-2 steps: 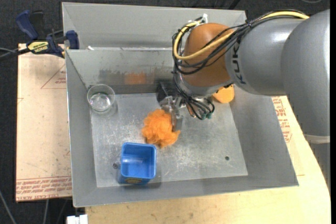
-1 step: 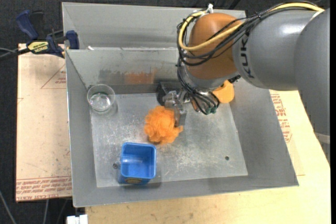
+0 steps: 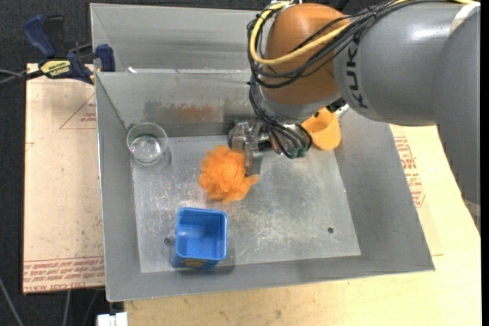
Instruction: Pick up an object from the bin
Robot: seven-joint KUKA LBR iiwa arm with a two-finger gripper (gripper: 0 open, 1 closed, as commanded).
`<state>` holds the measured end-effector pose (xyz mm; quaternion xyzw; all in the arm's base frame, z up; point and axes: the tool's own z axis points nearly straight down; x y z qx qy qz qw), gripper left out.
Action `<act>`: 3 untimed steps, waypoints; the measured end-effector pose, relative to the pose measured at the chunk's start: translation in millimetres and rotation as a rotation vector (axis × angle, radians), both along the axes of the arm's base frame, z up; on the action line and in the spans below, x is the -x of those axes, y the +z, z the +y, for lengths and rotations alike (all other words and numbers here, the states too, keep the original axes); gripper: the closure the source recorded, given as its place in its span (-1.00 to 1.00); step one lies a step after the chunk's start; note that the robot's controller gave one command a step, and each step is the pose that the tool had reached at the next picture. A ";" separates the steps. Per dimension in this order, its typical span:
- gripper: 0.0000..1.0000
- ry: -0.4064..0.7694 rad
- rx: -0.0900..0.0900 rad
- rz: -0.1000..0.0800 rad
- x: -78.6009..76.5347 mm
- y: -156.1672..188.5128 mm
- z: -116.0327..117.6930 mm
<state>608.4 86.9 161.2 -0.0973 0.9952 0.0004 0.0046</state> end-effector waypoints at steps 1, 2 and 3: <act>1.00 0.022 -0.006 -0.007 1.4 -22.7 9.4; 1.00 0.022 -0.001 0.012 3.3 -51.1 2.3; 1.00 0.029 -0.004 -0.012 -2.6 -35.7 18.6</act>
Offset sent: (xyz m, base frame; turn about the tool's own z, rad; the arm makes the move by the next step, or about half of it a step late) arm 0.0073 -0.0067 0.0224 -0.0201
